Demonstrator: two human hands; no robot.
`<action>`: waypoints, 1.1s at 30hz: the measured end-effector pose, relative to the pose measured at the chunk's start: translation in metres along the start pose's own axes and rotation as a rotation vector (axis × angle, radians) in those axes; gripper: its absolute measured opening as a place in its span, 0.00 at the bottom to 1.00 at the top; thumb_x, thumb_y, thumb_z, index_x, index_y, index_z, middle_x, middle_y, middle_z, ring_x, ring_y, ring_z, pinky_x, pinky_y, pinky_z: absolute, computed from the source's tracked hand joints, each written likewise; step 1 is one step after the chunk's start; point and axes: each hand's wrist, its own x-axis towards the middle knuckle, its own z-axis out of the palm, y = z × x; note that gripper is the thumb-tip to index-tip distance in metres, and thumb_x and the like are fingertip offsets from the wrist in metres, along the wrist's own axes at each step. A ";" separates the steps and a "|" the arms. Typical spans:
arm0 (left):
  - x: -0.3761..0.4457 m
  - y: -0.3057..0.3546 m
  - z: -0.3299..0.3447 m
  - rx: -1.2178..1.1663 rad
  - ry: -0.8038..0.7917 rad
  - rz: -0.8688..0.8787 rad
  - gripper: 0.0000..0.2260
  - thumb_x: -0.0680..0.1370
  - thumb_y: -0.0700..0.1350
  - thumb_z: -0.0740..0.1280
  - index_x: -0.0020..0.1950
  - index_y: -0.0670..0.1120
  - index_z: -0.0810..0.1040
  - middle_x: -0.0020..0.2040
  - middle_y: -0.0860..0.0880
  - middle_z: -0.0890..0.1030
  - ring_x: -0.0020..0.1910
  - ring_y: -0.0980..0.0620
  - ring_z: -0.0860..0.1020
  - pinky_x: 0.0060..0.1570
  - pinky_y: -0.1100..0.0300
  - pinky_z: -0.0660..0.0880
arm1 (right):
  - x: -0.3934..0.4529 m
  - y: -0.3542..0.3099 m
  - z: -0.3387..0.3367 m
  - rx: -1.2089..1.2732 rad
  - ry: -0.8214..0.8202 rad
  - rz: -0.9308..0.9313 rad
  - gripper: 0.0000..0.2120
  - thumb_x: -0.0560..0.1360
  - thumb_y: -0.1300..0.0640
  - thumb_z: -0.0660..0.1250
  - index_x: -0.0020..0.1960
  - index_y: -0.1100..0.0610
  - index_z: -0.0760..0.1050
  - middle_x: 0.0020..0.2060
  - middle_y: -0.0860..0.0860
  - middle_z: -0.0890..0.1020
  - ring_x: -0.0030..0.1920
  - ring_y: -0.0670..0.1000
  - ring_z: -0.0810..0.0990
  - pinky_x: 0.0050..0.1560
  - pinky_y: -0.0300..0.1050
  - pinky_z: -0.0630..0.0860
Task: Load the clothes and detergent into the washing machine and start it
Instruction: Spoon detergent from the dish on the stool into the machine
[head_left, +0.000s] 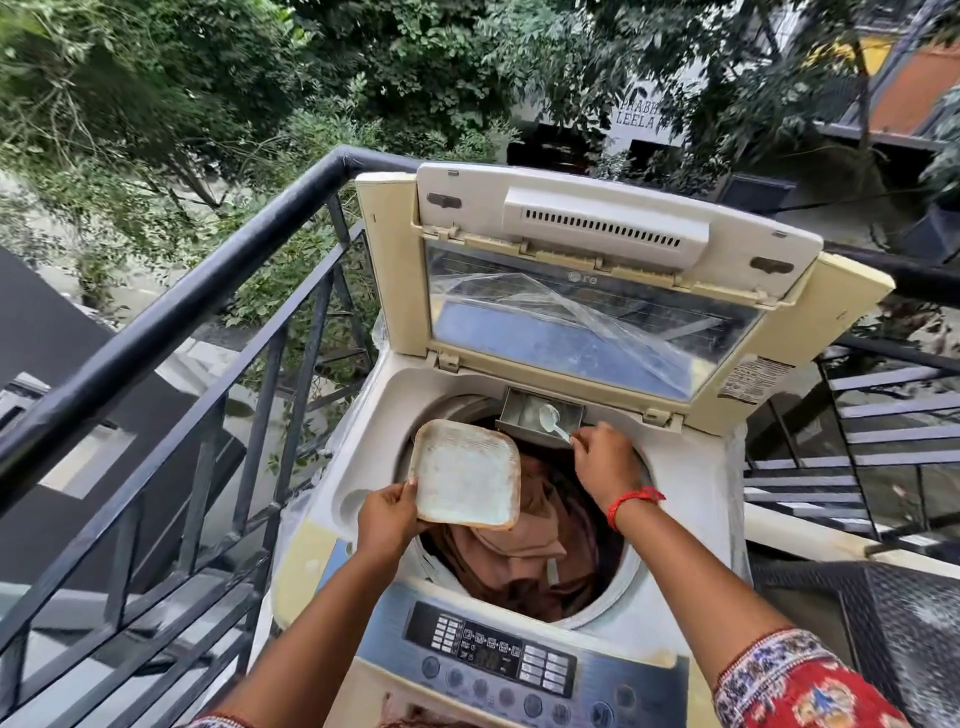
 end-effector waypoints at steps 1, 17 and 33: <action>0.001 -0.001 -0.001 0.001 -0.002 0.002 0.13 0.81 0.46 0.64 0.48 0.37 0.81 0.44 0.38 0.84 0.42 0.43 0.84 0.46 0.48 0.82 | 0.001 0.000 0.004 -0.092 0.006 -0.073 0.05 0.73 0.66 0.68 0.43 0.64 0.82 0.39 0.63 0.80 0.40 0.63 0.81 0.40 0.49 0.76; -0.002 0.000 0.004 0.081 -0.050 0.024 0.17 0.80 0.51 0.64 0.40 0.40 0.82 0.40 0.38 0.84 0.37 0.44 0.85 0.48 0.45 0.81 | -0.008 0.004 0.010 -0.027 0.166 -0.186 0.05 0.69 0.70 0.69 0.42 0.63 0.82 0.35 0.58 0.77 0.35 0.61 0.79 0.34 0.48 0.76; -0.042 0.034 0.083 0.259 -0.420 0.198 0.17 0.81 0.48 0.62 0.40 0.39 0.81 0.31 0.45 0.78 0.23 0.58 0.76 0.27 0.65 0.74 | -0.137 0.019 -0.004 -0.293 0.292 -0.359 0.13 0.75 0.64 0.59 0.51 0.61 0.82 0.37 0.53 0.76 0.39 0.54 0.78 0.44 0.50 0.80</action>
